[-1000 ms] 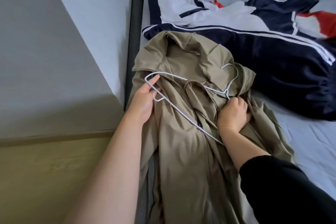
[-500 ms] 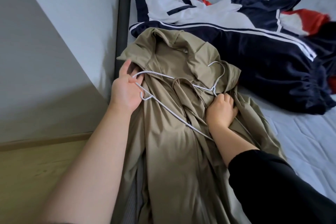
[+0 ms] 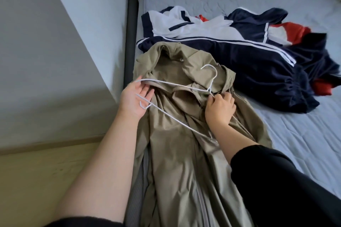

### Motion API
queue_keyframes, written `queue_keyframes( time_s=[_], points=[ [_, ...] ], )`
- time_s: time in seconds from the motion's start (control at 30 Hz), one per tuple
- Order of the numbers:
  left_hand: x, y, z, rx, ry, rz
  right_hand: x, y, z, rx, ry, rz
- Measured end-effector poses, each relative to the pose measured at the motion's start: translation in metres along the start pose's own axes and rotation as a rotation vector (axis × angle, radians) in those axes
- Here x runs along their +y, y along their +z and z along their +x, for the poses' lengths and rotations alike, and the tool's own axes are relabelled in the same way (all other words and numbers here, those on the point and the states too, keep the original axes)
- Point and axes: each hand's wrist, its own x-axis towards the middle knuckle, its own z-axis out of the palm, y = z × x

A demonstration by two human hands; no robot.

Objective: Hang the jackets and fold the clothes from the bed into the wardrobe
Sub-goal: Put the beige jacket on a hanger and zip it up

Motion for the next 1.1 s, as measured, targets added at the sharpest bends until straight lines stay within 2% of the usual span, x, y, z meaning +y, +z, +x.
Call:
queue_keyframes(
  time_s=[0.1, 0.27, 0.4, 0.5, 0.6, 0.8, 0.97, 1.1],
  points=[
    [-0.003, 0.011, -0.022, 0.049, 0.054, 0.058, -0.012, -0.023, -0.009, 0.043, 0.026, 0.094],
    [-0.008, 0.002, -0.062, 0.087, 0.138, 0.156, -0.028, -0.058, -0.022, -0.064, 0.003, 0.429],
    [-0.008, -0.010, -0.091, 0.104, 0.156, 0.198, -0.046, -0.090, -0.027, 0.044, -0.065, 0.487],
    [0.002, -0.015, -0.110, 0.070, 0.159, 0.062, -0.066, -0.117, -0.028, 0.105, -0.089, 0.526],
    [0.007, -0.021, -0.125, 0.100, 0.176, -0.138, -0.073, -0.138, -0.023, 0.140, -0.098, 0.526],
    [0.014, -0.033, -0.140, 0.107, 0.114, -0.285, -0.062, -0.161, -0.016, 0.226, -0.129, 0.447],
    [0.015, -0.031, -0.146, -0.025, 0.129, -0.402, -0.044, -0.158, -0.024, 0.275, -0.280, 0.232],
    [0.020, -0.027, -0.147, -0.178, 0.142, -0.425, -0.039, -0.156, -0.029, 0.273, -0.246, 0.194]
  ],
)
